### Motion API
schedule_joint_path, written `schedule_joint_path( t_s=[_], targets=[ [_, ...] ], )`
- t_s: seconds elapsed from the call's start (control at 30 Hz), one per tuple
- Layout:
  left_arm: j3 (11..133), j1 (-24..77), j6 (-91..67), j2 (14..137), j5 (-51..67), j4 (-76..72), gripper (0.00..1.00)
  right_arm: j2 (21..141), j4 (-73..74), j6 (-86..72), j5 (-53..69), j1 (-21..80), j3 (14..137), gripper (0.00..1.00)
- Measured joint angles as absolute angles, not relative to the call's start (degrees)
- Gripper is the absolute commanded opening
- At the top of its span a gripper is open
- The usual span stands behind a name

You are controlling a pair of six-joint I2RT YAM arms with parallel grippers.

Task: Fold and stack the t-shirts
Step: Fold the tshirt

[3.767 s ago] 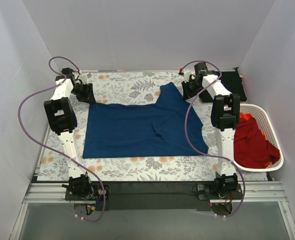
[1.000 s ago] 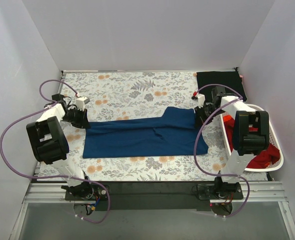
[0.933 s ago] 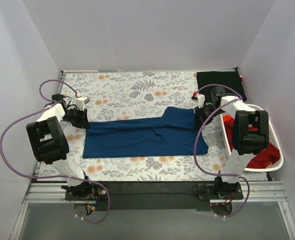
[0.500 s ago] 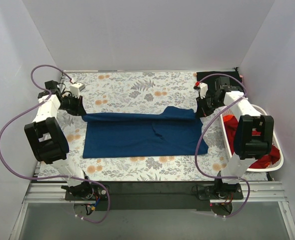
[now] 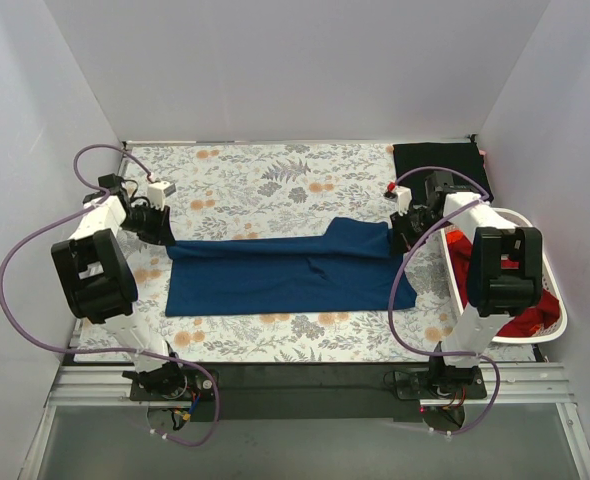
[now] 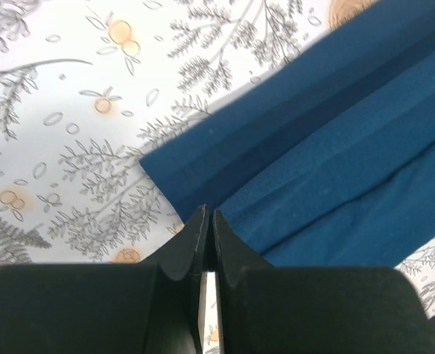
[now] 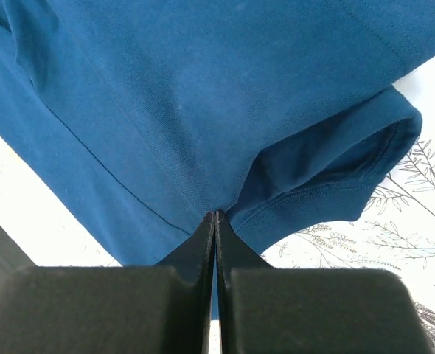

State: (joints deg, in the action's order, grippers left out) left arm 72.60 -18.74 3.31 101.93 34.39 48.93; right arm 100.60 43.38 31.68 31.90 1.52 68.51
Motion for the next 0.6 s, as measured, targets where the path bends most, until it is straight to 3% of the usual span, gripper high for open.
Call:
schedule_joint_path(
  t_s=[0.4, 0.6],
  targets=[
    [87.7, -18.4, -3.4, 109.4, 37.4, 46.0, 0.0, 102.3, 43.5, 29.6, 32.9, 1.5, 79.3, 0.01],
    [86.0, -18.4, 0.2, 107.3, 38.0, 46.3, 0.0, 98.8, 44.0, 29.5, 33.9, 1.5, 75.5, 0.01]
  ],
)
